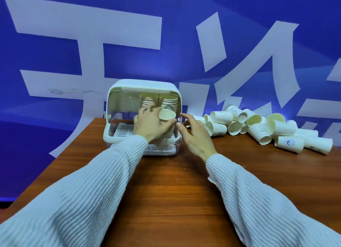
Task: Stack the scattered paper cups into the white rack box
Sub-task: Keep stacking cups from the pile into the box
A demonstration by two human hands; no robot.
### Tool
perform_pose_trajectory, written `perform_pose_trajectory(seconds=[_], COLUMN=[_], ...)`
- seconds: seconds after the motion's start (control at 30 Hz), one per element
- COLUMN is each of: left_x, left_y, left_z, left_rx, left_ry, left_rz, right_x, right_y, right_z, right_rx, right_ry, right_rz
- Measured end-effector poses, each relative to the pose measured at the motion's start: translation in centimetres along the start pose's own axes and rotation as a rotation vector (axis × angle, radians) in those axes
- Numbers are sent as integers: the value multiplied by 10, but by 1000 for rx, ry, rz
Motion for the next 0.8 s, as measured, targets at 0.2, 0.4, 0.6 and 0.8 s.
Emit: perform_pose_trajectory(seconds=[0.2,0.4,0.6,0.8], left_x=[1,13,77,88], left_y=[-2,-54,-92,-102], left_z=[-11,-51,-81,-99], left_rx=[58,312,125,339], left_ry=[21,-309,-61,-159], left_rz=[171,-88,-241,-317], right_x=[-10,-34,-39,-14], right_y=[-39,-78,-124,-148], right_z=[-16,-15,-20,10], right_rx=[161,348,269,226], right_ry=[-58,-181,-215,-46], right_rz=[10,19,-313,-586])
Point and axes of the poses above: each hand's wrist, its own z-axis towards the middle knuckle, its own x-axis out of the palm, y = z × x, the point moved 4 cm from there along z, towards the middle knuckle, and after that the axes turned 11 degrees about -y, right-handed, at the moved point
